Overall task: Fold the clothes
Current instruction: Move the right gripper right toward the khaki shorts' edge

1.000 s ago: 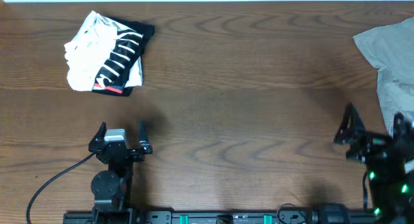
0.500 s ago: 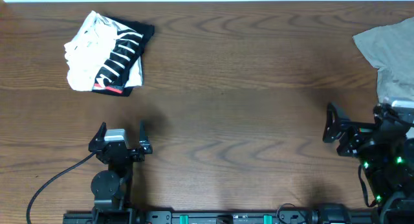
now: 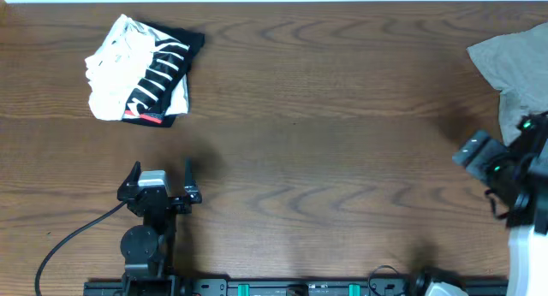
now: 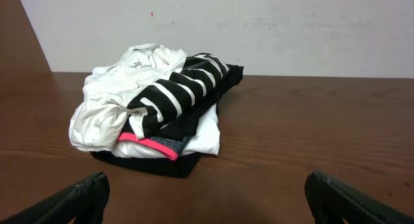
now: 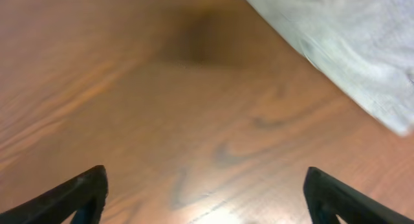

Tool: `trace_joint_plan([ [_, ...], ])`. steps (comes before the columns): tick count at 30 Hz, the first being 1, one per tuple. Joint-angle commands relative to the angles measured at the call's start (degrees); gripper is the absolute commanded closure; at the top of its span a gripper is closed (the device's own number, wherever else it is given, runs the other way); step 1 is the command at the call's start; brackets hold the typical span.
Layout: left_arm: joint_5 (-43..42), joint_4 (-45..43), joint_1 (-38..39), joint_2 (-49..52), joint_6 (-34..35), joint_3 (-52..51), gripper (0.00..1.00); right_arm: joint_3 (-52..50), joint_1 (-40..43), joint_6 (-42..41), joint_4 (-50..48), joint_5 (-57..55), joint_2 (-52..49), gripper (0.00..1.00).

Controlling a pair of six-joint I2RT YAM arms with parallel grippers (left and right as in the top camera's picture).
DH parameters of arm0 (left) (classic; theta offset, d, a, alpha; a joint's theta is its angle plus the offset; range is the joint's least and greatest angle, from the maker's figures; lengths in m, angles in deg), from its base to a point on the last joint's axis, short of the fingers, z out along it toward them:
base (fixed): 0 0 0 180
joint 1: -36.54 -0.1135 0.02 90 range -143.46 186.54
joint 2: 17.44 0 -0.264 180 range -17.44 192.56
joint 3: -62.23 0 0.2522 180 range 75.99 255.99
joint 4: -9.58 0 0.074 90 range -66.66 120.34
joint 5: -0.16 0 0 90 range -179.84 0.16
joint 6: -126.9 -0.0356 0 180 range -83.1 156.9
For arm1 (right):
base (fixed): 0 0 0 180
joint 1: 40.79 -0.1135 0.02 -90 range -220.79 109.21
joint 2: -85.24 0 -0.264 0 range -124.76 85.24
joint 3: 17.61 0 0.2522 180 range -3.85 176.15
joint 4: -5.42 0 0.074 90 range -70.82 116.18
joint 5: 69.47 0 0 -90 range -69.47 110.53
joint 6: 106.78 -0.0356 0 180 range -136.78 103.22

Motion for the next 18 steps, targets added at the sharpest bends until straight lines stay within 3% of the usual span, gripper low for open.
trace_joint_plan([
  [1,1.5,2.0,0.3,-0.4,0.7,-1.2,0.02,1.2,7.6,1.2,0.7,3.4,-3.8,0.16],
  [4,1.5,2.0,0.3,-0.4,0.7,-1.2,0.02,1.2,15.3,3.7,0.7,6.8,-7.1,0.25],
  [12,1.5,2.0,0.3,-0.4,0.7,-1.2,0.02,-0.4,32.2,3.5,0.0,16.2,-9.2,0.22],
  [18,1.5,2.0,0.3,-0.4,0.7,-1.2,0.02,-5.0,37.5,1.2,-5.1,15.3,-9.3,0.22],
])
